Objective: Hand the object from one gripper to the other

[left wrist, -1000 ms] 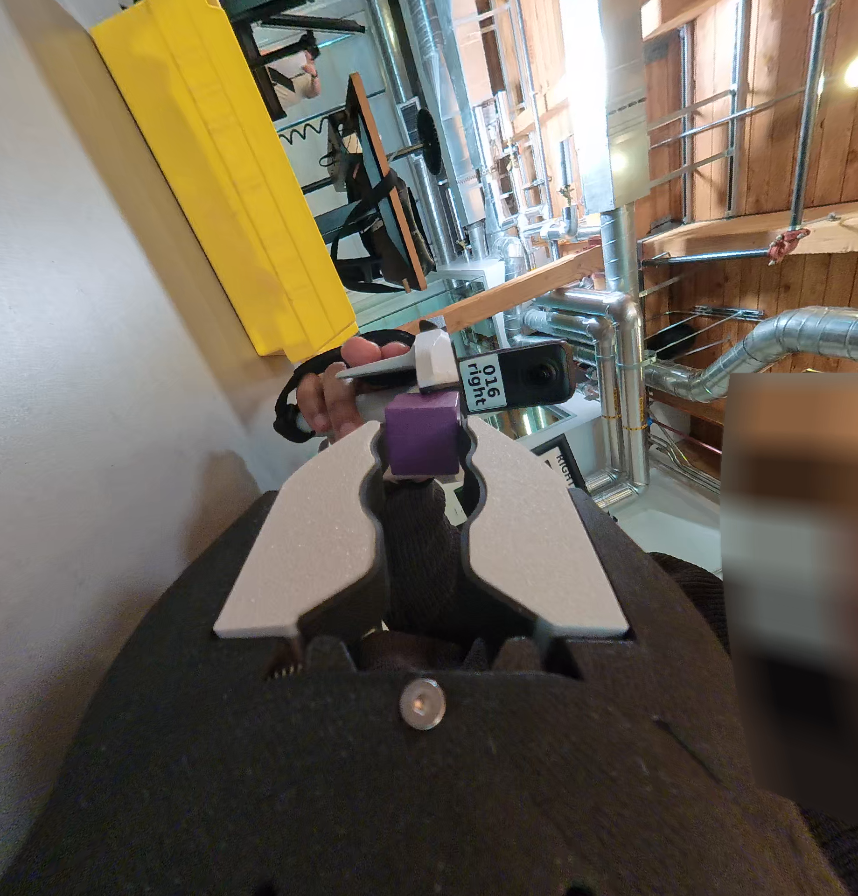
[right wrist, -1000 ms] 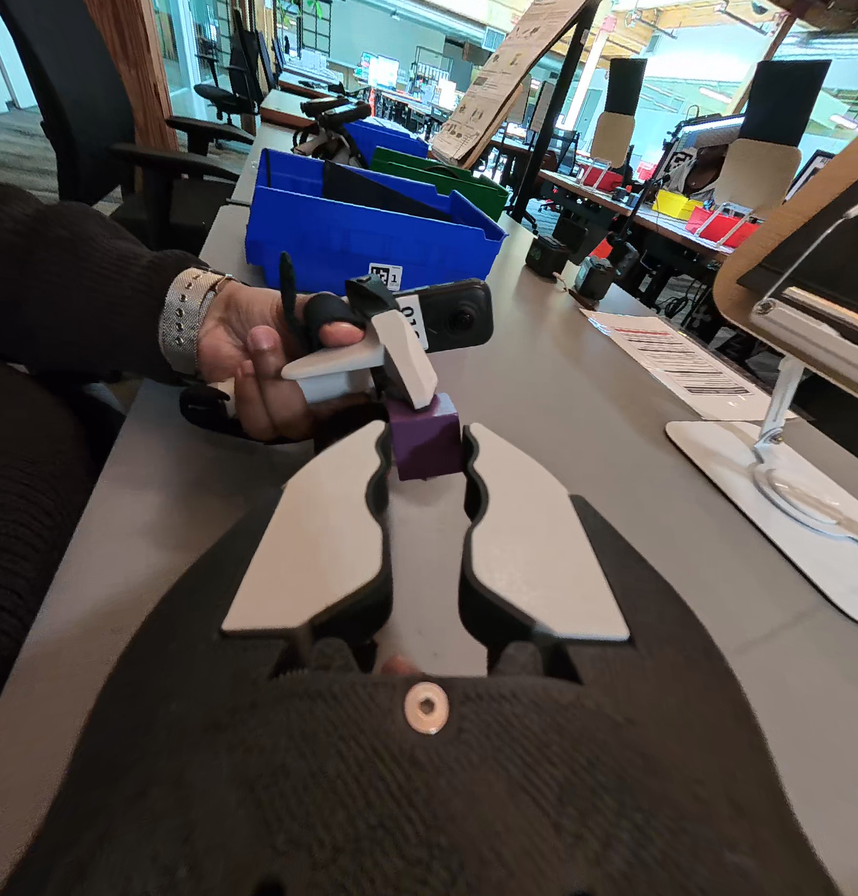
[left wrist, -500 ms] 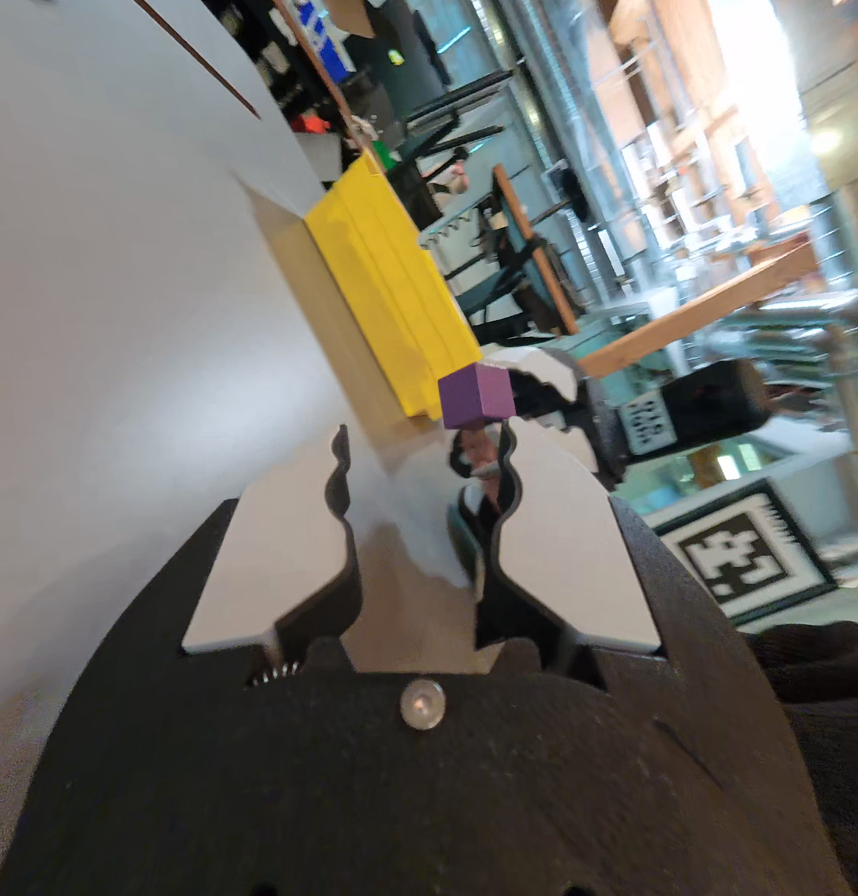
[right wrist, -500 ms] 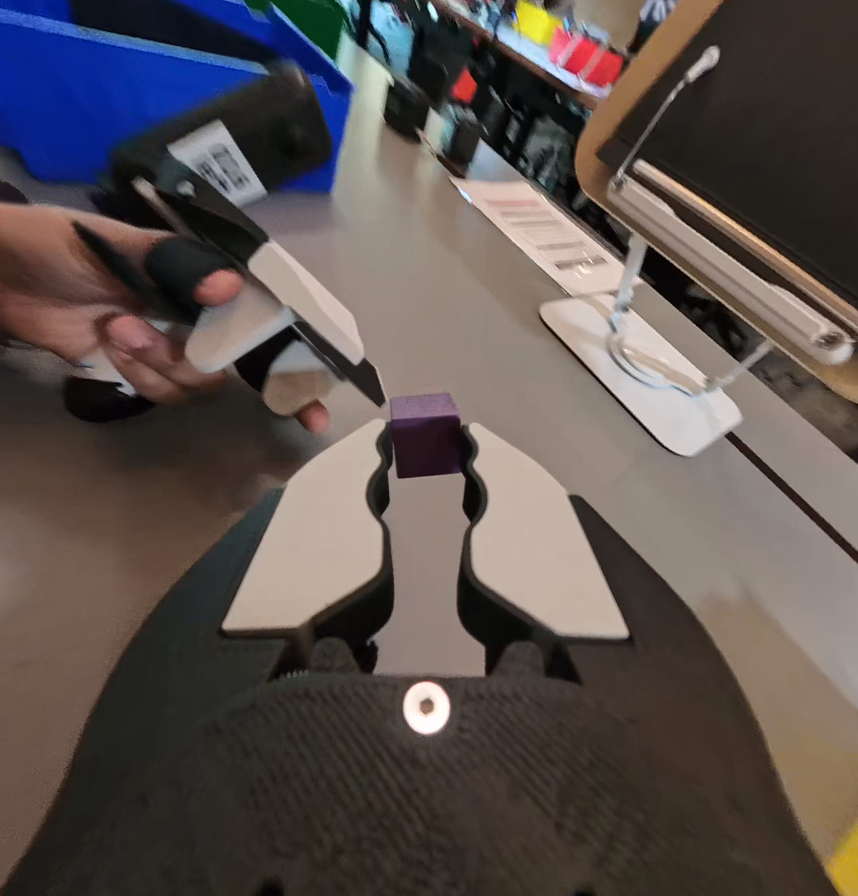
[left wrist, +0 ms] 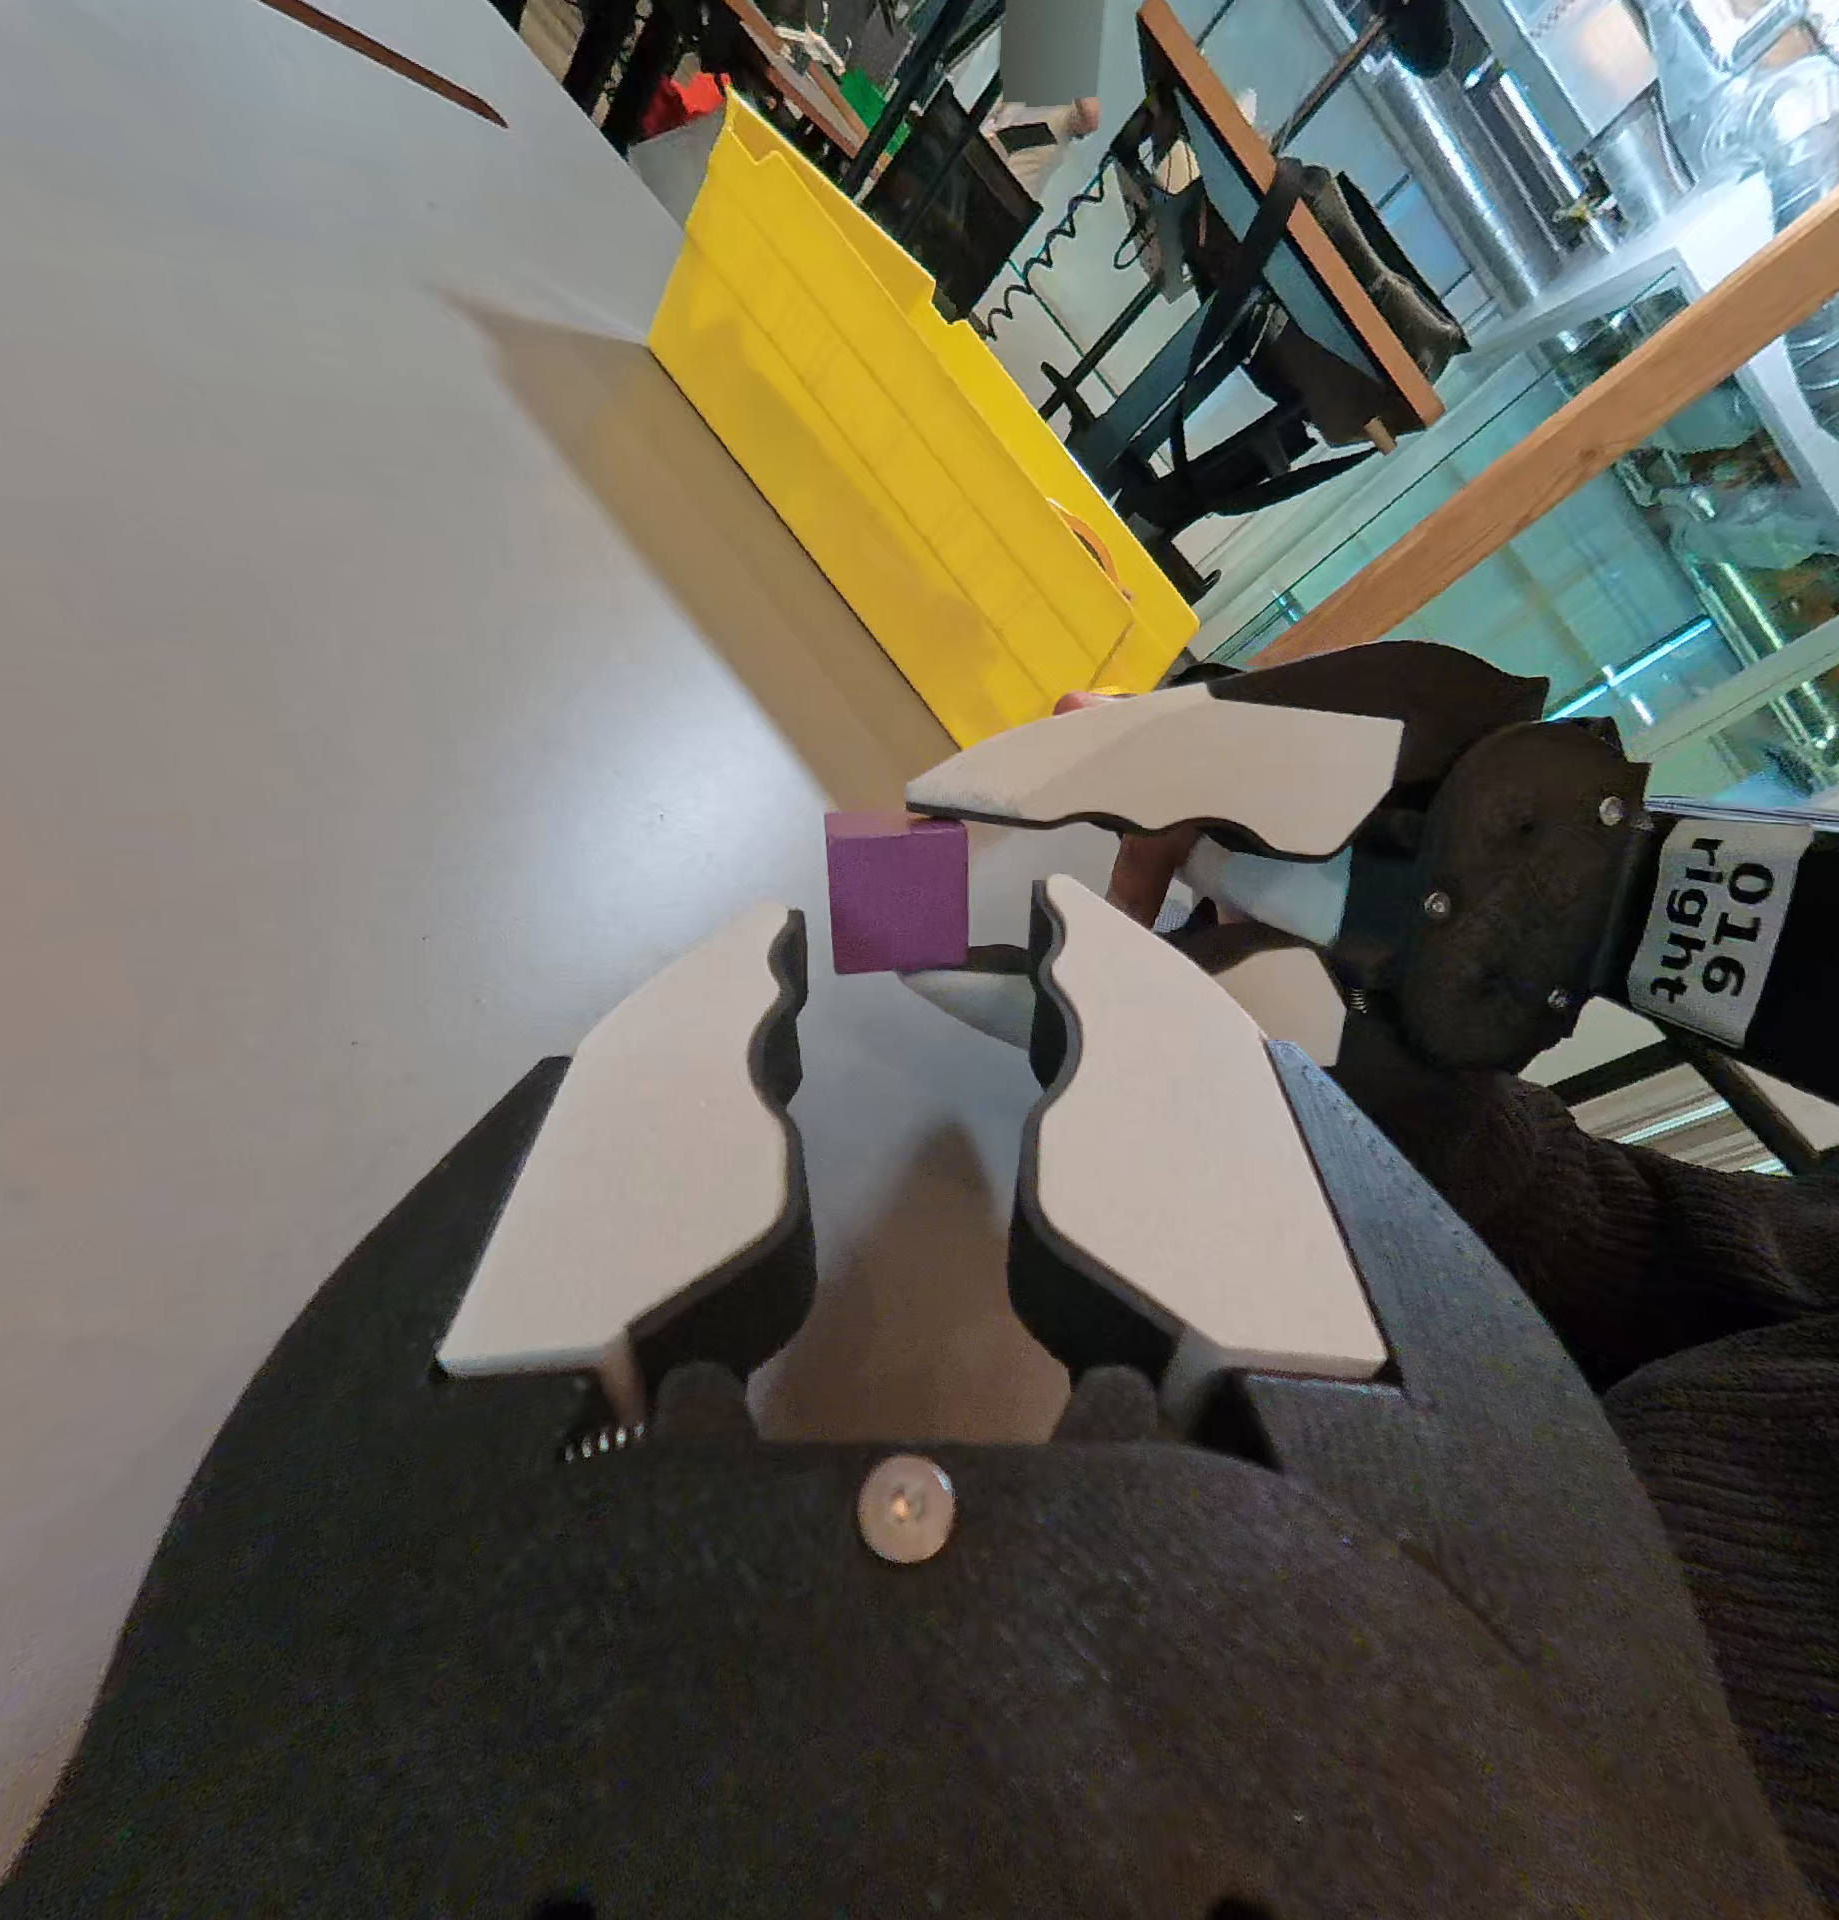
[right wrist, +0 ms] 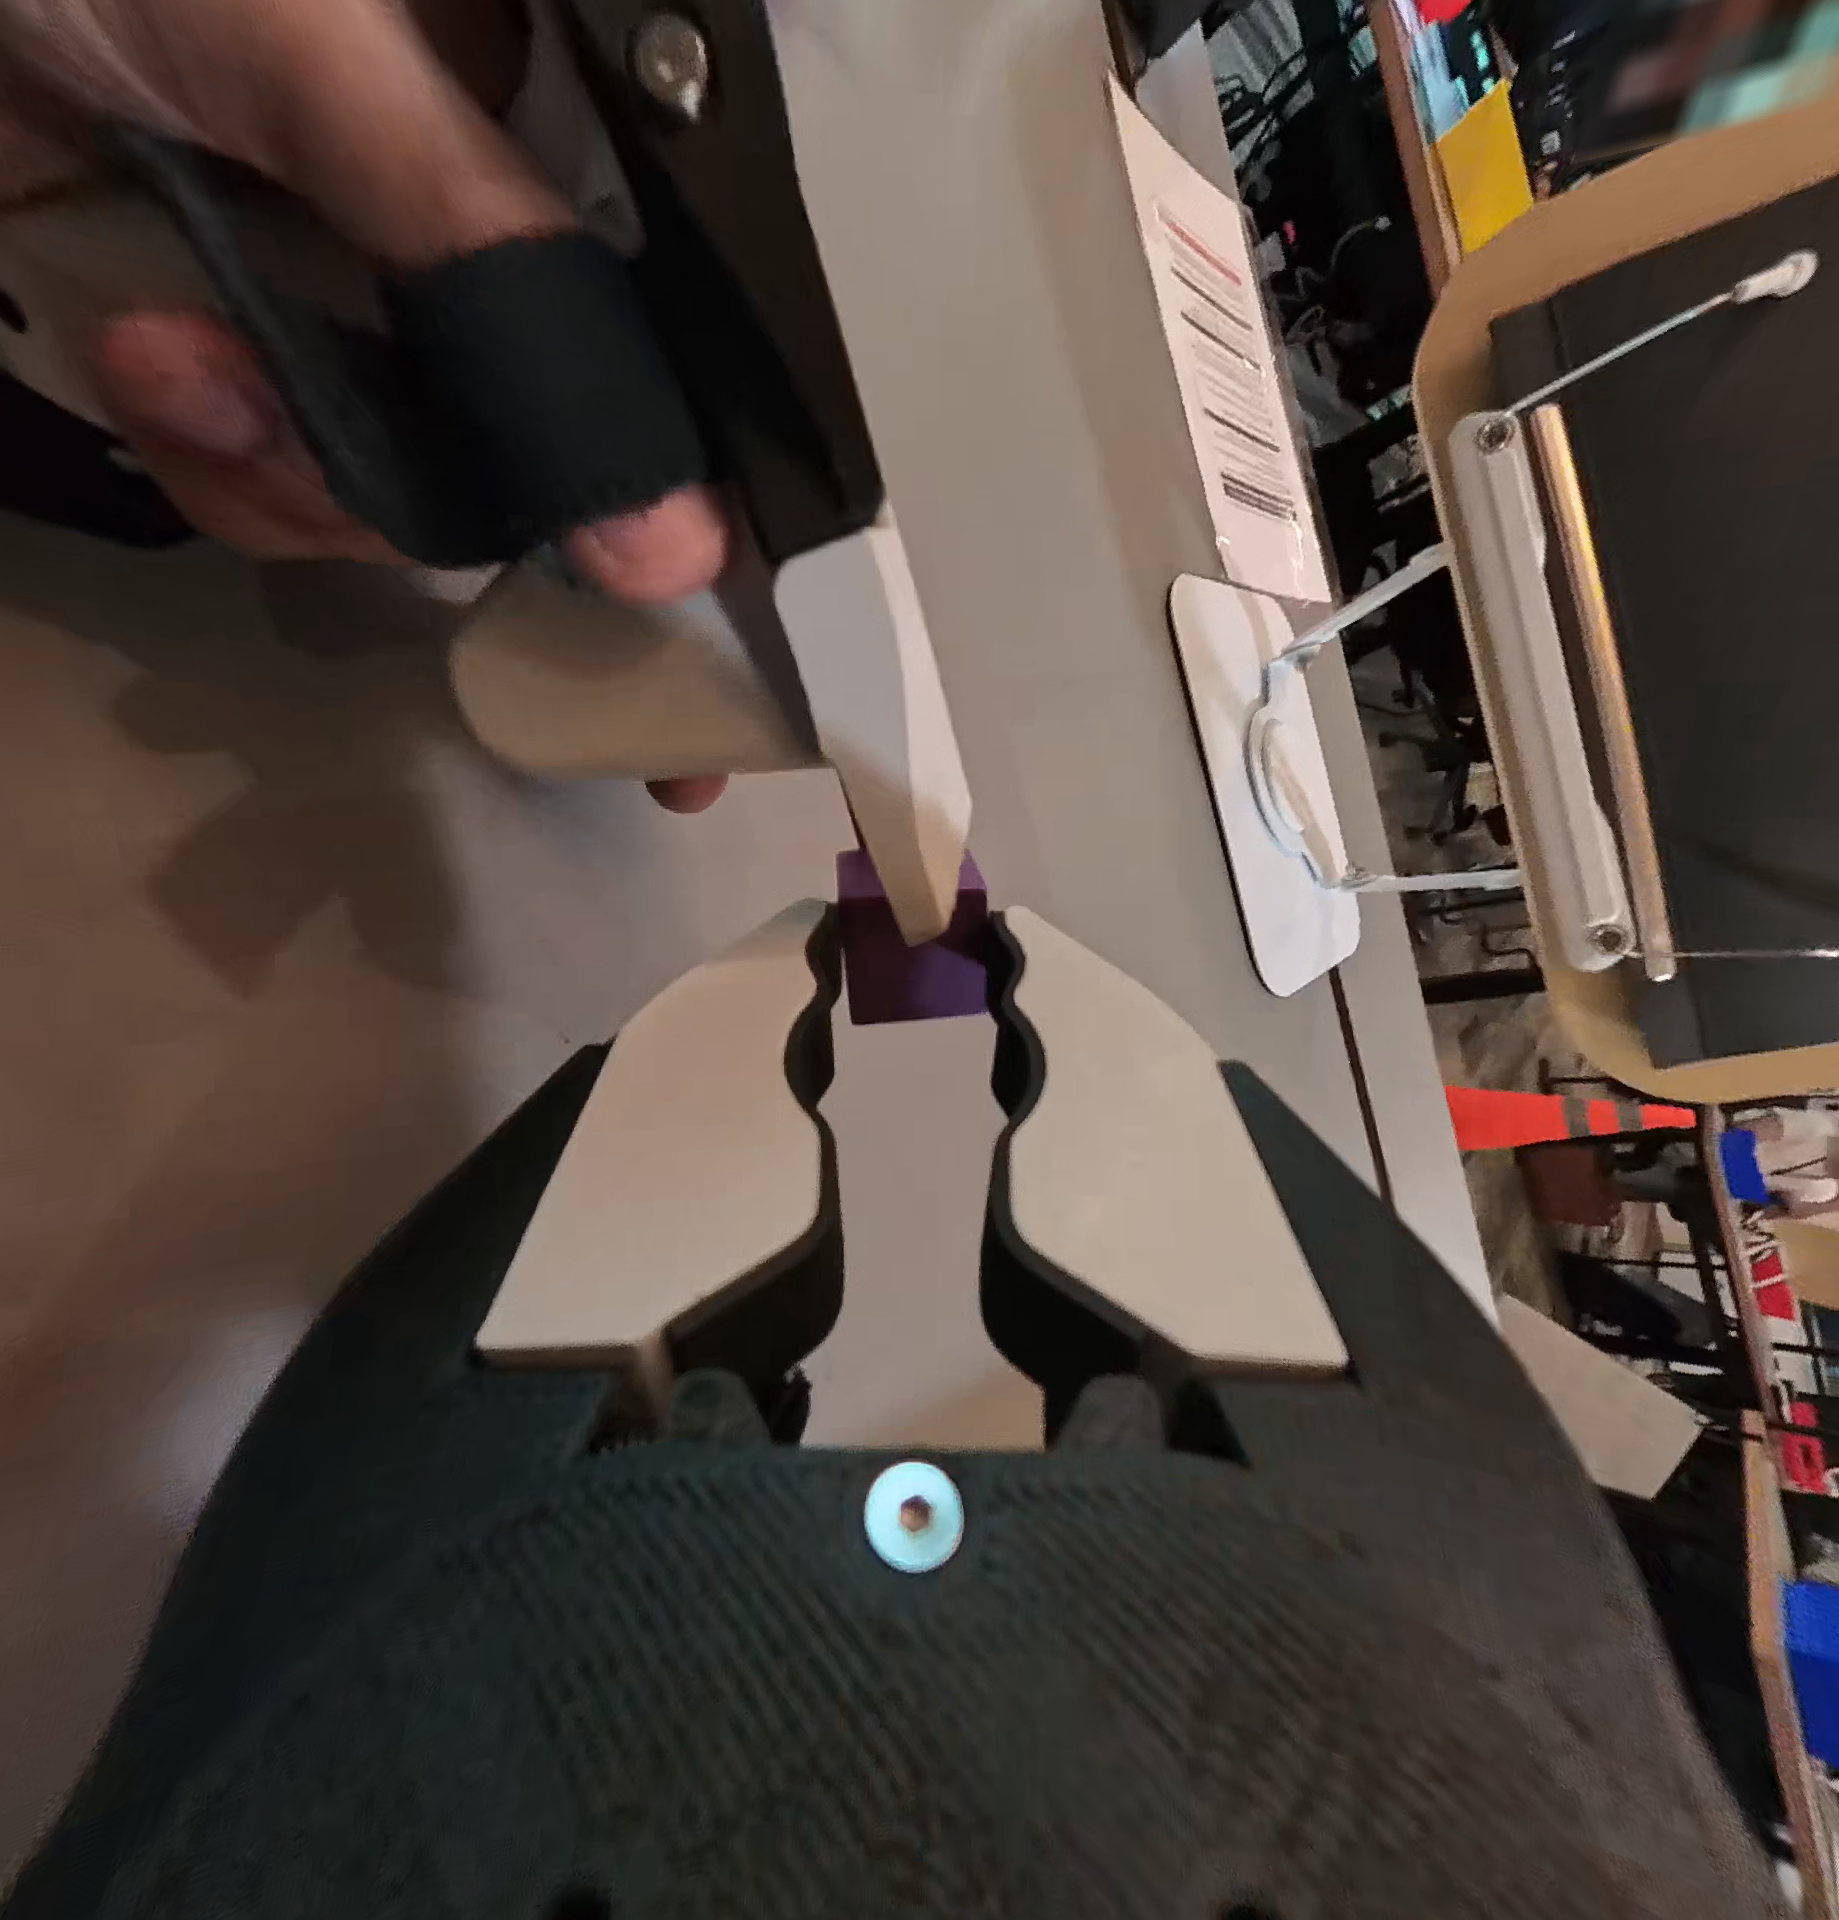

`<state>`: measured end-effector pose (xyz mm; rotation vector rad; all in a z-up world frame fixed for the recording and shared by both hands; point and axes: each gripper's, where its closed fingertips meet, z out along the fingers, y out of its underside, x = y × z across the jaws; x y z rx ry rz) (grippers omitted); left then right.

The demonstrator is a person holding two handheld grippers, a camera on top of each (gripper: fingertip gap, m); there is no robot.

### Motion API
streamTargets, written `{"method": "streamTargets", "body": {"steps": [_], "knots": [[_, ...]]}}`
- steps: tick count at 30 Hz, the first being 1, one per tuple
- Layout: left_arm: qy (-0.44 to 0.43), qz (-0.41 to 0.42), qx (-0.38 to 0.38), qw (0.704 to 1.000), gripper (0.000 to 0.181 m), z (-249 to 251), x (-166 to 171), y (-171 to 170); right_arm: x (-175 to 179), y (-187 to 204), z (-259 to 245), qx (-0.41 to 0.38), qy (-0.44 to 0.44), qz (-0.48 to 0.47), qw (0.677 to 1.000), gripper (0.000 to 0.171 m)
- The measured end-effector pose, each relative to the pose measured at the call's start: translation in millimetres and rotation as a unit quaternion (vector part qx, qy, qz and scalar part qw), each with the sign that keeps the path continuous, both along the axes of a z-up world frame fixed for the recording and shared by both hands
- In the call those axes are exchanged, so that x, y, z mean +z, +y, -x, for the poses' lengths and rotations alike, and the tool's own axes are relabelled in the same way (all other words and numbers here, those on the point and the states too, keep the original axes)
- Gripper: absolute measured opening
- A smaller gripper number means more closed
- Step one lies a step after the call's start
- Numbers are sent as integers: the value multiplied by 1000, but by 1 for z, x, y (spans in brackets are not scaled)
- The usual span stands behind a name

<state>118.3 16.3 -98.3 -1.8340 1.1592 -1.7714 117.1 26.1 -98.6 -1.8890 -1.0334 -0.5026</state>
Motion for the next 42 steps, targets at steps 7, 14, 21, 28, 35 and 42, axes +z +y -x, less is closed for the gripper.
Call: {"method": "streamTargets", "body": {"steps": [7,14,21,28,35,42], "knots": [[21,-22,7,1000,41,-1,-7,0,2,-1,7,3,-9,-4,1000,27],[20,-41,7,999,29,-1,-7,-2,-1,1,6,-1,-31,-8,999,27],[2,-31,32,999,29,1,0,10,20,9,2,12,-22,-98,995,49],[-119,122,21,985,28,11,37,23,45,8,-4,5,159,-122,980,60],[-186,243,-51,951,28,18,58,12,66,-3,7,80,365,-105,922,54],[-229,236,-99,939,28,26,75,0,83,-11,10,115,484,-82,864,45]]}}
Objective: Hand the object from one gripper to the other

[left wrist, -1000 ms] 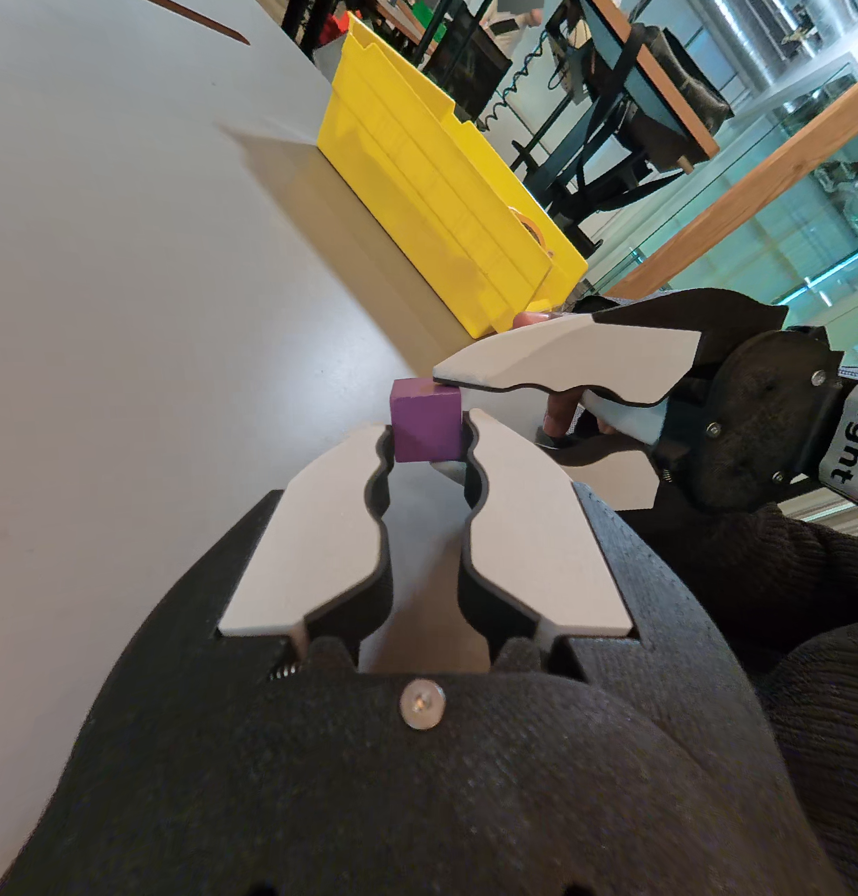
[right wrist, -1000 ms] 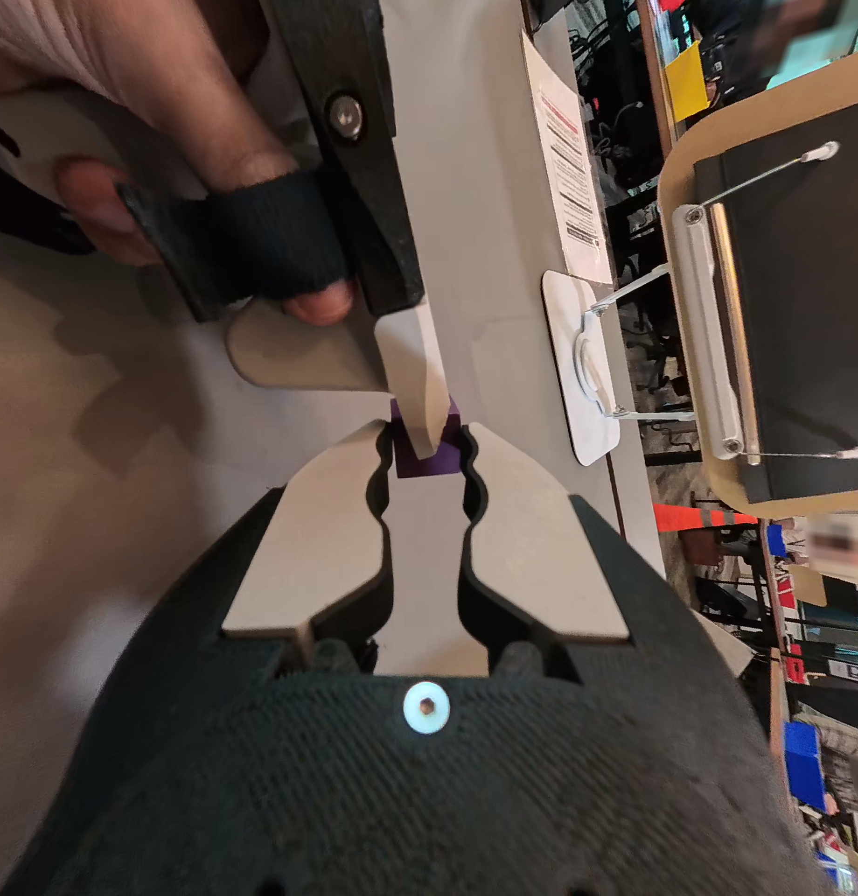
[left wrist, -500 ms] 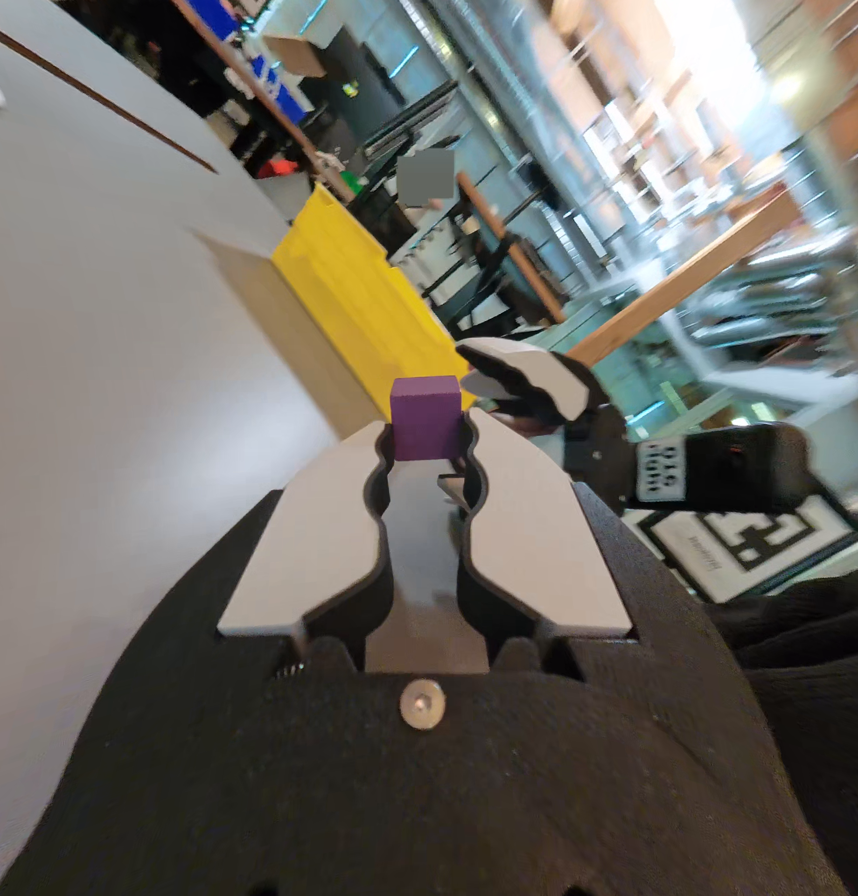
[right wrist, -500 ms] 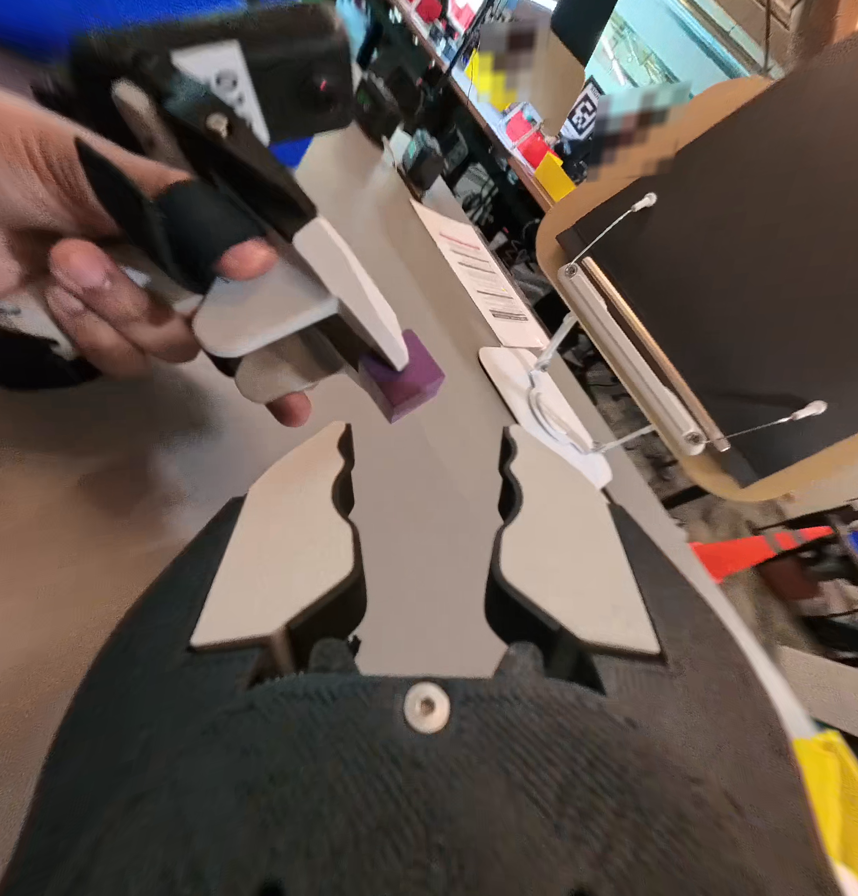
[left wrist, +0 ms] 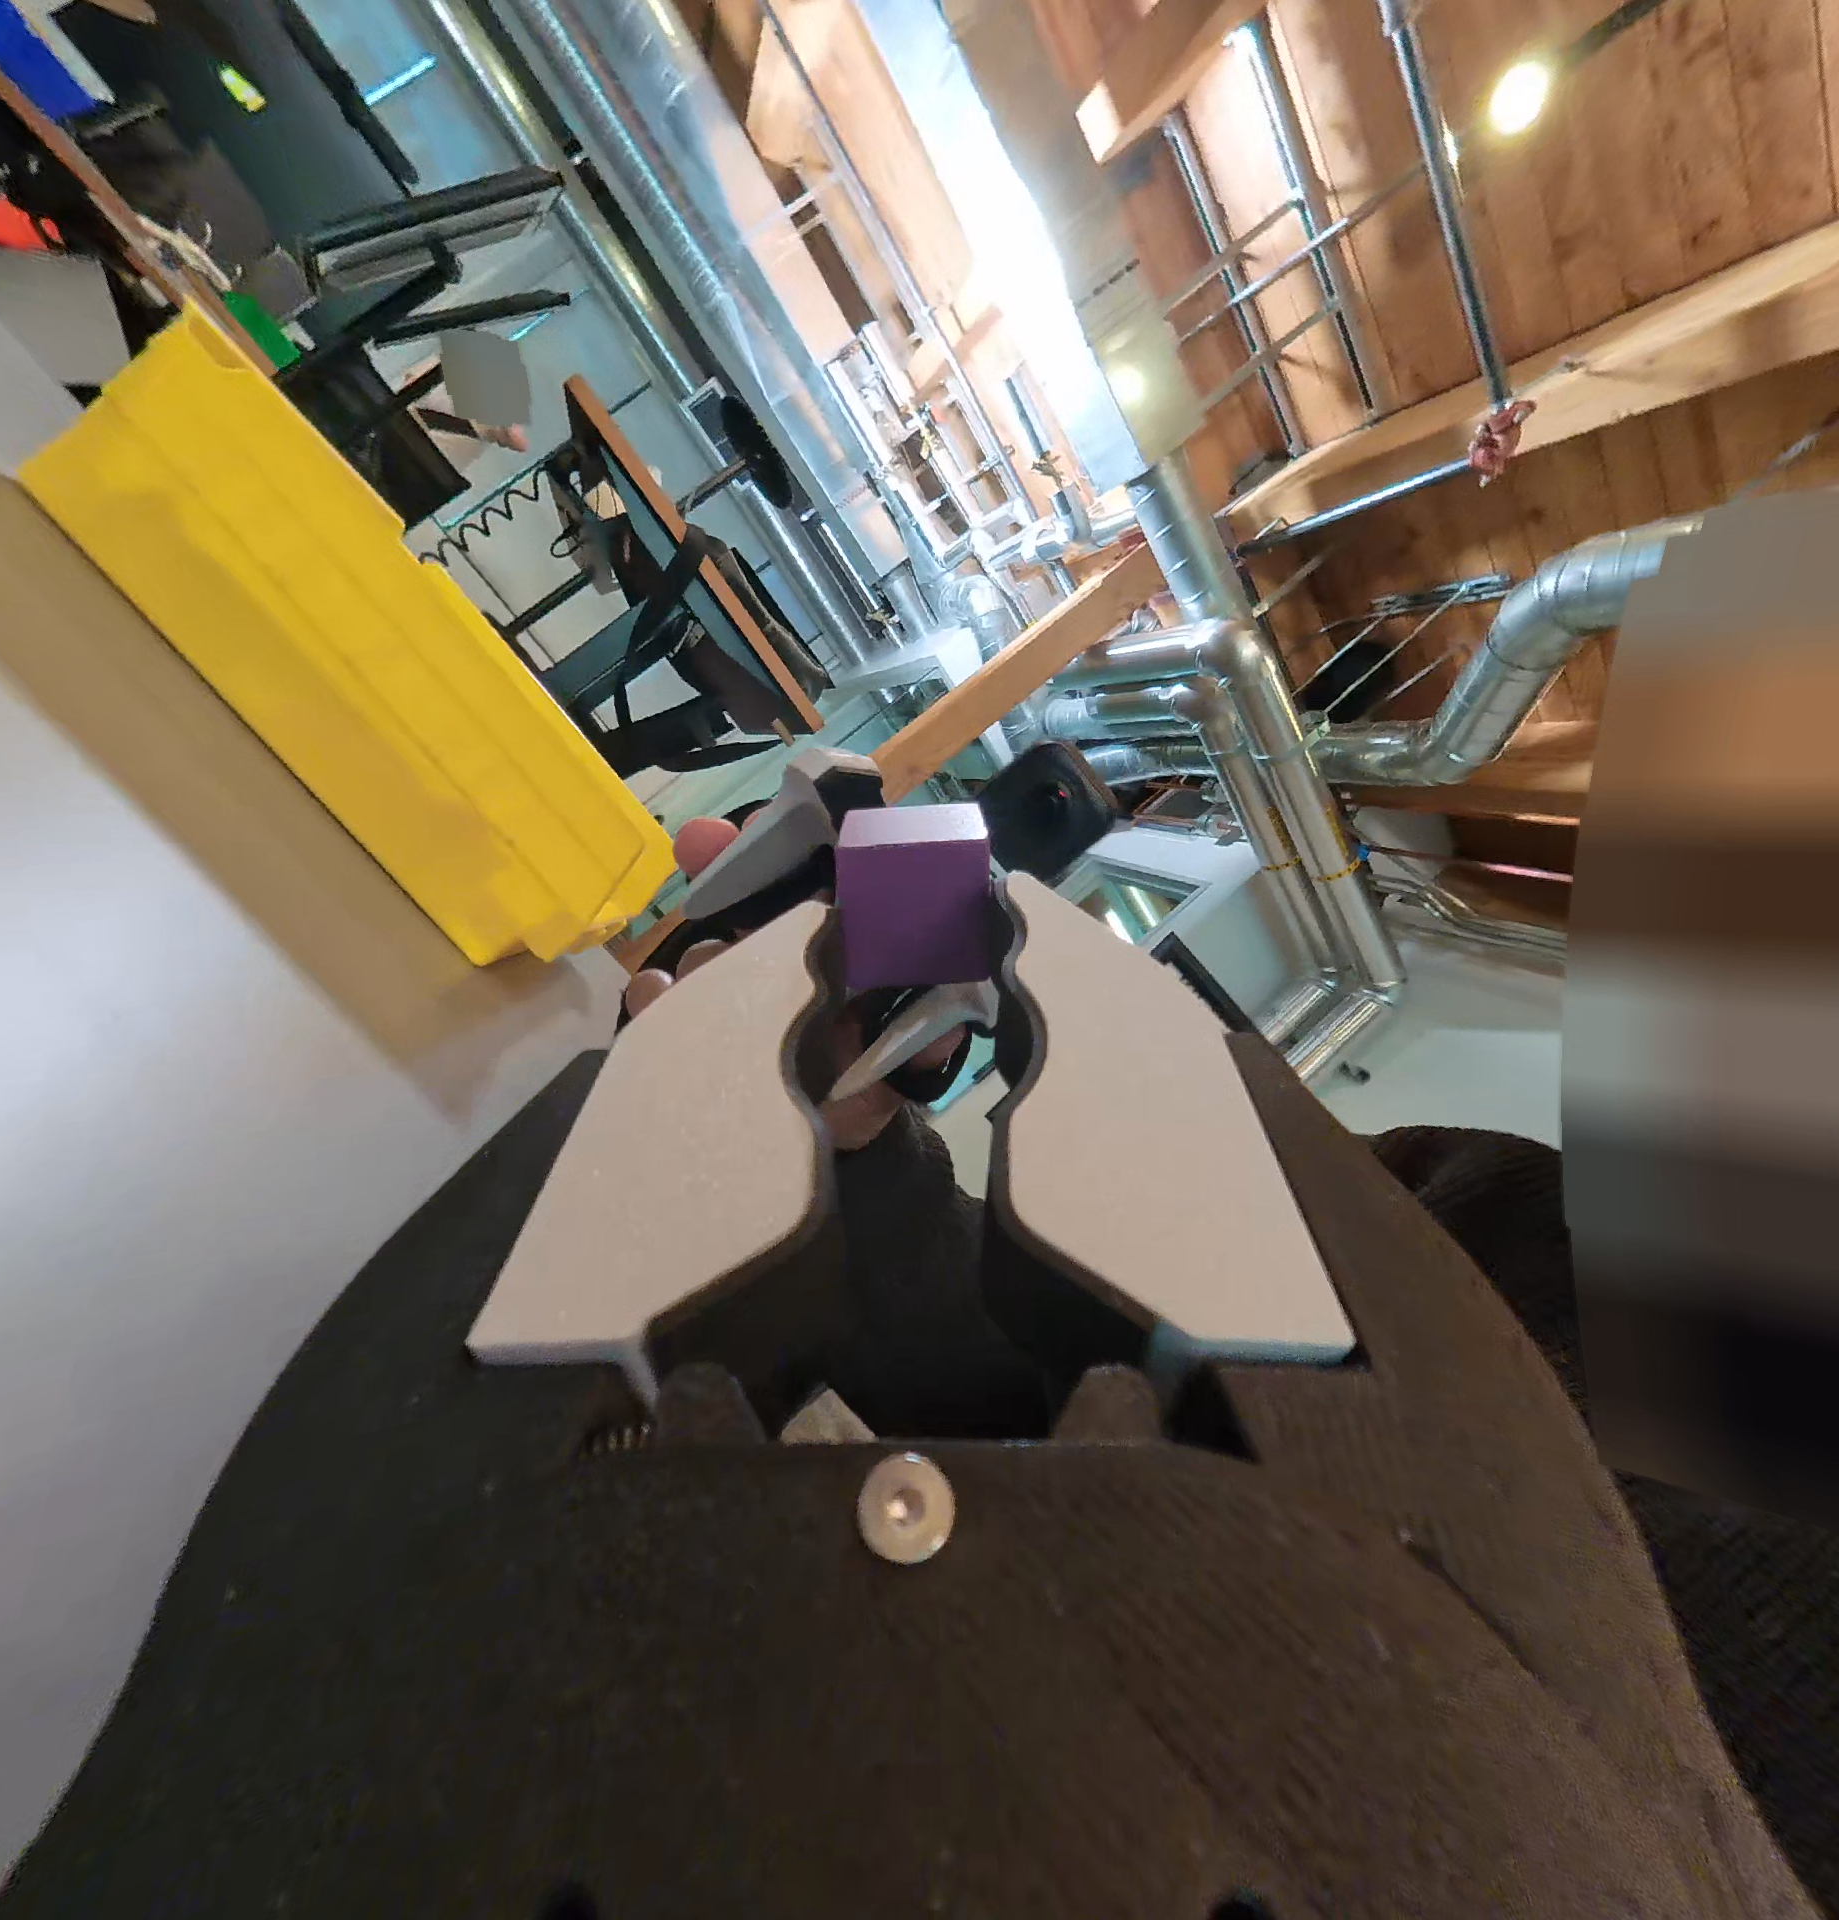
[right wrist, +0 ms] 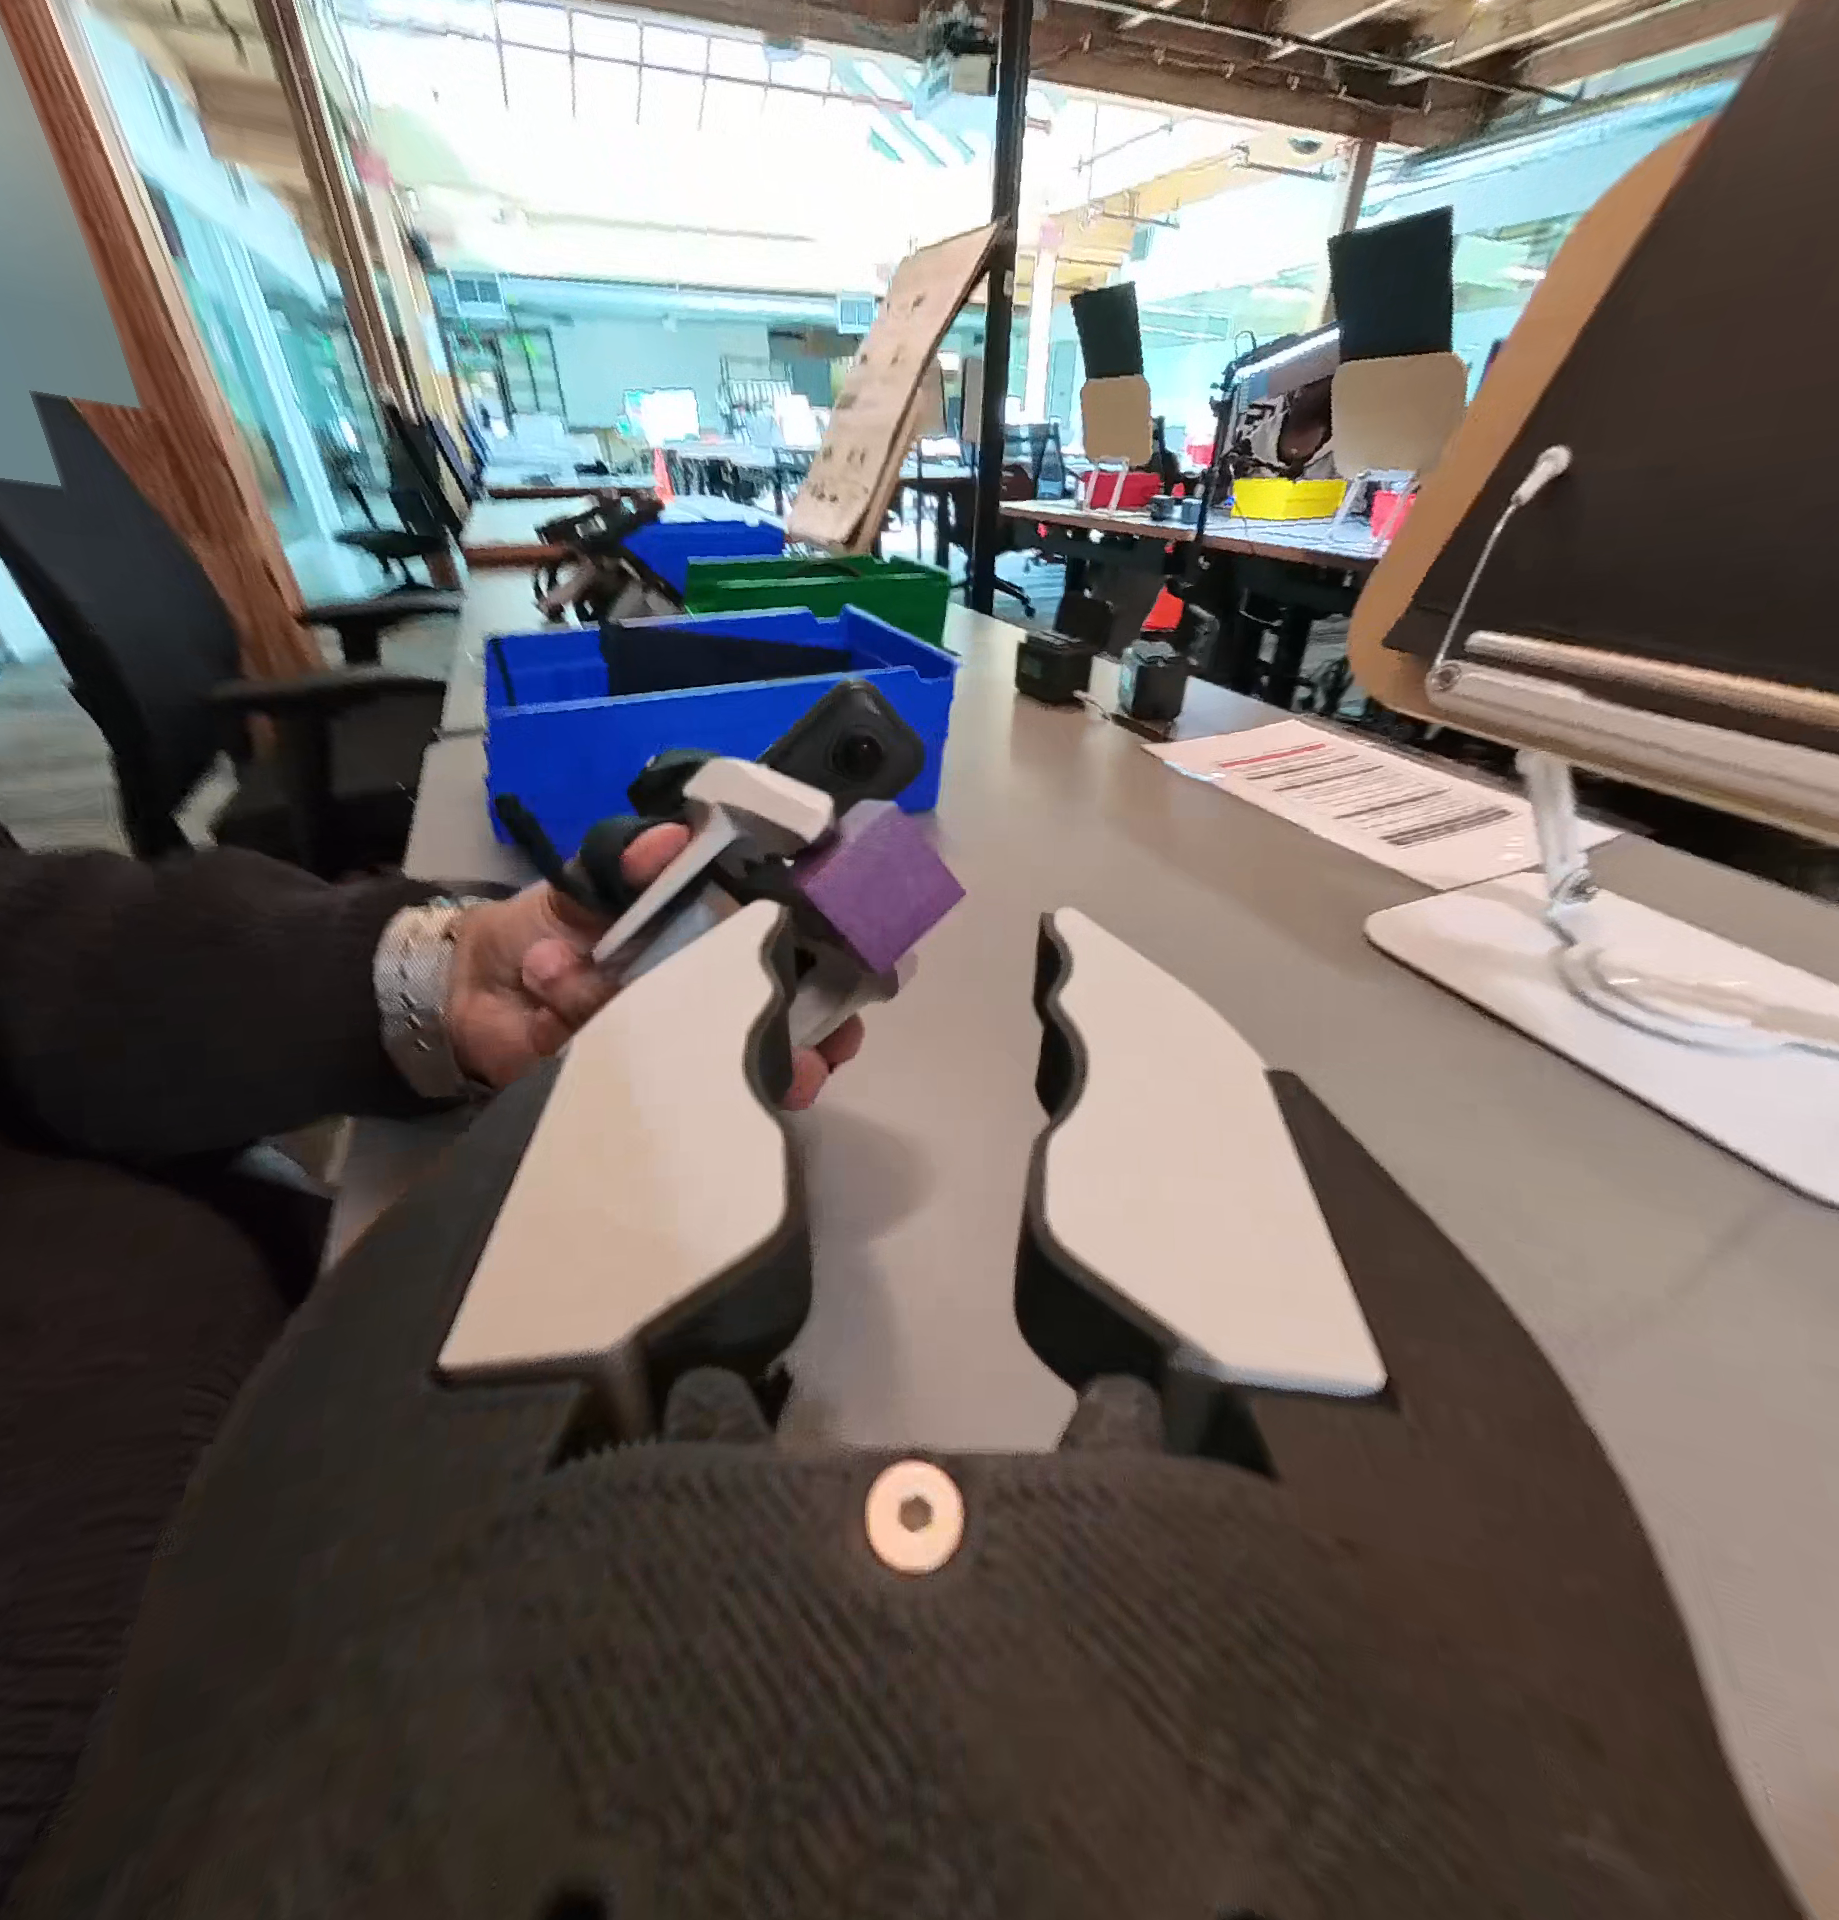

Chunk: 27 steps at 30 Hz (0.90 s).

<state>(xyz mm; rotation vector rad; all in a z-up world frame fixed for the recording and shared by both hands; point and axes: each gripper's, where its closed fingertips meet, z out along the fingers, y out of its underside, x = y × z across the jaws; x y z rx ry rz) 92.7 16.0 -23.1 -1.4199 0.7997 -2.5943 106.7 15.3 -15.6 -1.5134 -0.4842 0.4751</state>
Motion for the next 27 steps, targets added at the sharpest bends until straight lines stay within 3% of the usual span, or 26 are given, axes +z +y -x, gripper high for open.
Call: {"method": "streamTargets", "body": {"steps": [7,12,19,27], "knots": [[-10,-156,87,984,28,0,4,-3,11,-3,-7,85,229,94,965,40],[-9,-225,111,968,28,-1,3,-8,3,-3,4,102,214,120,964,38],[-3,-239,90,967,28,-3,-2,-17,-3,-6,14,125,202,140,961,27],[-2,-233,81,969,28,-3,-1,-19,-3,-6,14,119,188,136,965,25]]}}
